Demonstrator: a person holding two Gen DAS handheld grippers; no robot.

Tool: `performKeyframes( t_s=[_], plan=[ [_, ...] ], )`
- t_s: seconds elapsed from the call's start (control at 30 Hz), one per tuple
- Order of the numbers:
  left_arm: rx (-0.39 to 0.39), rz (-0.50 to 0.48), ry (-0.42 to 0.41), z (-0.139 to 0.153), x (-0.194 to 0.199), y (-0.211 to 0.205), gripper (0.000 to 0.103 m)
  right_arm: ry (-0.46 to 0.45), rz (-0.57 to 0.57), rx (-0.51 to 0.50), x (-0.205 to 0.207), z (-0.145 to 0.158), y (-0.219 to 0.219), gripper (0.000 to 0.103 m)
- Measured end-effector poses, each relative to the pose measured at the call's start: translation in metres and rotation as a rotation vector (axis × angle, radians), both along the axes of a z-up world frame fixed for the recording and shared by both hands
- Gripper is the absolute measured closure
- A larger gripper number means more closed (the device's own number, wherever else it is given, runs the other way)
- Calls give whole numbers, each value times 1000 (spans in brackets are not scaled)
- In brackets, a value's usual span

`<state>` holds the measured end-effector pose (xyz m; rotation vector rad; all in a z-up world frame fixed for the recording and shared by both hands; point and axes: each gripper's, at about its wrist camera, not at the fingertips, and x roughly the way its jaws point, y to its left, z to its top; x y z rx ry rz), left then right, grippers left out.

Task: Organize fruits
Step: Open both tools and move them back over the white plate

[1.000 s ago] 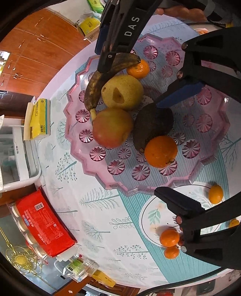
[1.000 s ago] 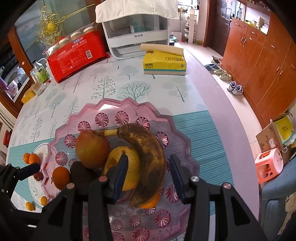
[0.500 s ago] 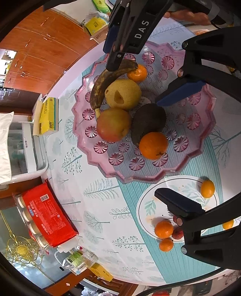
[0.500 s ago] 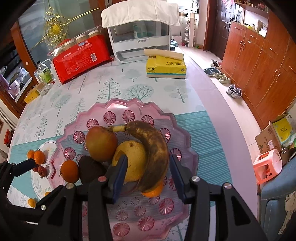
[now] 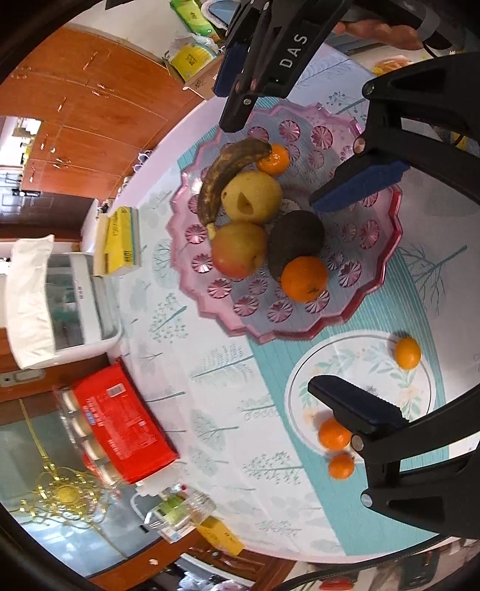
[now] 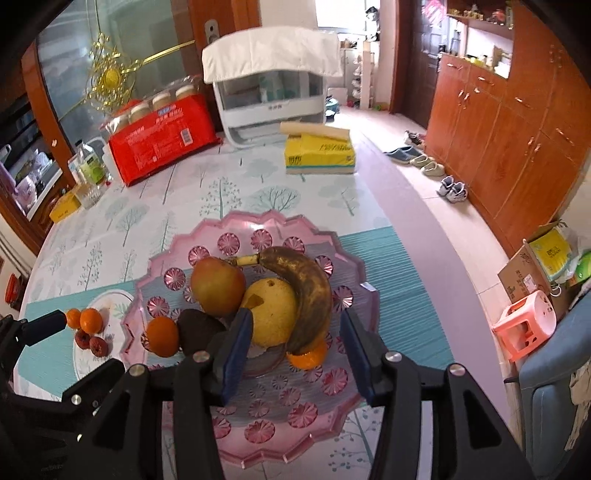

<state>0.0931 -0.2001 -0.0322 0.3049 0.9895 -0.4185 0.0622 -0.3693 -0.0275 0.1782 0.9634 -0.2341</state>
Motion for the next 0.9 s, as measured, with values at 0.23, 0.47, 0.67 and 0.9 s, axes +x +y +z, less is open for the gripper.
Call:
performKeyframes(
  t_s=[0.23, 0.47, 0.67, 0.9],
  plan=[
    [-23, -11, -50, 22, -3, 33, 12, -73, -41, -27, -14, 27, 23, 48],
    [-22, 1, -53, 30, 1, 88, 12, -104, -28, -36, -14, 40, 72, 47],
    [-40, 56, -50, 37, 14, 153, 12, -116, 5, -47, -10, 45, 129, 47],
    [-39, 100, -38, 29, 34, 225, 12, -115, 22, -39, -3, 39, 188, 47]
  ],
)
